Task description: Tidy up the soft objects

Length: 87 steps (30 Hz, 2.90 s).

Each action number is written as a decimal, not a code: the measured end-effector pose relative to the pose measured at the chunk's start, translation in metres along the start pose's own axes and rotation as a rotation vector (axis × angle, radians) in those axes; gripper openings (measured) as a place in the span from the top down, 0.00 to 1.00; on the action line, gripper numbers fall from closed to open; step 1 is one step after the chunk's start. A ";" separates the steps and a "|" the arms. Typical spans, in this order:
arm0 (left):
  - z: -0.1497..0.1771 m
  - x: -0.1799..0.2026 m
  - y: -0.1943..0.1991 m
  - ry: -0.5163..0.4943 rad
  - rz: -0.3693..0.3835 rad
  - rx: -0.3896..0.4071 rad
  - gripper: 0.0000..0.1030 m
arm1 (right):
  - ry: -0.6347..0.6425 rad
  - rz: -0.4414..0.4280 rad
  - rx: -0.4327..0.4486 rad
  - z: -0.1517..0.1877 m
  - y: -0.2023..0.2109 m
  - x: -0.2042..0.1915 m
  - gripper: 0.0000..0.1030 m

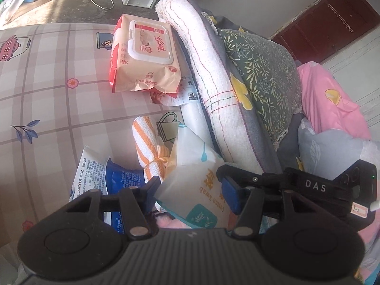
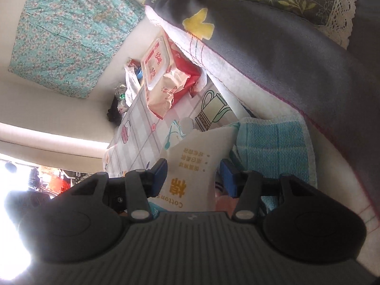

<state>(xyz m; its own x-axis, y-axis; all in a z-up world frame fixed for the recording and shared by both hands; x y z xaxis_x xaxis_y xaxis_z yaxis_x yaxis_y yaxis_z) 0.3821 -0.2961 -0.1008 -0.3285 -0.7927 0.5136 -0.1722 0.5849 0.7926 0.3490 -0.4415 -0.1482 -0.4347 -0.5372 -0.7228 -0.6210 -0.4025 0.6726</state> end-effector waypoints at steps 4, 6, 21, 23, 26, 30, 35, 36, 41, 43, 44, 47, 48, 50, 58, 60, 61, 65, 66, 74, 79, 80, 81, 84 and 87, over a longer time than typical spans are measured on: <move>0.000 -0.008 -0.012 0.041 0.006 -0.031 0.45 | -0.033 -0.007 -0.017 -0.005 -0.020 0.001 0.47; 0.001 -0.010 -0.016 0.061 0.017 -0.039 0.48 | -0.041 -0.011 -0.029 -0.007 -0.030 0.001 0.47; 0.013 0.017 0.050 0.006 0.085 0.074 0.75 | 0.069 -0.079 0.029 0.011 0.000 -0.057 0.58; 0.019 0.019 0.068 -0.001 0.098 0.096 0.75 | 0.095 -0.094 0.035 0.021 0.012 -0.072 0.58; 0.028 0.021 0.100 -0.007 0.122 0.137 0.75 | 0.150 -0.120 0.042 0.037 0.031 -0.100 0.58; 0.042 0.015 0.149 -0.018 0.134 0.206 0.75 | 0.211 -0.164 0.031 0.063 0.052 -0.139 0.58; 0.063 -0.008 0.212 0.016 0.132 0.303 0.75 | 0.319 -0.212 0.004 0.119 0.070 -0.186 0.58; 0.067 -0.016 0.226 0.026 0.129 0.327 0.75 | 0.338 -0.223 -0.006 0.129 0.071 -0.195 0.58; 0.088 -0.067 0.283 0.096 0.101 0.429 0.75 | 0.431 -0.274 -0.082 0.187 0.050 -0.254 0.58; 0.095 -0.094 0.303 0.133 0.080 0.463 0.75 | 0.451 -0.290 -0.124 0.208 0.035 -0.274 0.58; 0.099 -0.108 0.312 0.151 0.069 0.476 0.75 | 0.464 -0.296 -0.153 0.224 0.023 -0.286 0.58; 0.108 -0.152 0.332 0.212 0.020 0.512 0.75 | 0.489 -0.301 -0.232 0.259 -0.011 -0.315 0.58; 0.112 -0.166 0.336 0.233 0.004 0.520 0.75 | 0.493 -0.298 -0.260 0.271 -0.024 -0.323 0.58; 0.118 -0.198 0.343 0.277 -0.035 0.533 0.76 | 0.495 -0.286 -0.313 0.292 -0.051 -0.336 0.58; 0.114 -0.292 0.340 0.361 -0.168 0.533 0.75 | 0.490 -0.215 -0.436 0.344 -0.149 -0.361 0.58; 0.110 -0.310 0.334 0.366 -0.204 0.528 0.75 | 0.499 -0.190 -0.445 0.346 -0.170 -0.363 0.58; 0.110 -0.316 0.331 0.365 -0.222 0.526 0.75 | 0.504 -0.178 -0.446 0.346 -0.179 -0.362 0.58; 0.105 -0.336 0.315 0.375 -0.273 0.495 0.75 | 0.503 -0.130 -0.463 0.347 -0.210 -0.355 0.59; 0.105 -0.340 0.311 0.380 -0.287 0.483 0.75 | 0.502 -0.123 -0.468 0.348 -0.215 -0.354 0.59; 0.119 -0.358 0.296 0.375 -0.401 0.398 0.72 | 0.537 -0.057 -0.488 0.360 -0.247 -0.335 0.61; 0.130 -0.342 0.311 0.302 -0.438 0.396 0.60 | 0.547 -0.038 -0.502 0.367 -0.250 -0.328 0.61; 0.133 -0.338 0.315 0.293 -0.439 0.401 0.59 | 0.546 -0.038 -0.501 0.368 -0.250 -0.327 0.61; 0.135 -0.336 0.318 0.291 -0.437 0.404 0.59 | 0.543 -0.040 -0.499 0.368 -0.248 -0.328 0.61; 0.142 -0.329 0.329 0.287 -0.420 0.421 0.59 | 0.547 -0.054 -0.485 0.365 -0.240 -0.332 0.61; 0.147 -0.326 0.339 0.268 -0.442 0.446 0.59 | 0.564 -0.074 -0.464 0.362 -0.228 -0.340 0.61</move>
<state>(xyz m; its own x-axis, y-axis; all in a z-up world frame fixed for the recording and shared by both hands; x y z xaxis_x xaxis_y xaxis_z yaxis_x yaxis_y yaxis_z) 0.2947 0.1855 -0.0475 0.0918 -0.9551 0.2819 -0.6221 0.1660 0.7651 0.4020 0.1016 -0.1131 0.0773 -0.7459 -0.6616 -0.2417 -0.6578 0.7134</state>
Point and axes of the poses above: each gripper's, at about its wrist camera, not at the fingertips, and y roughly against the way its jaws point, x to its right, z to its underside, the point moved 10 cm from there along -y, roughly the way its jaws point
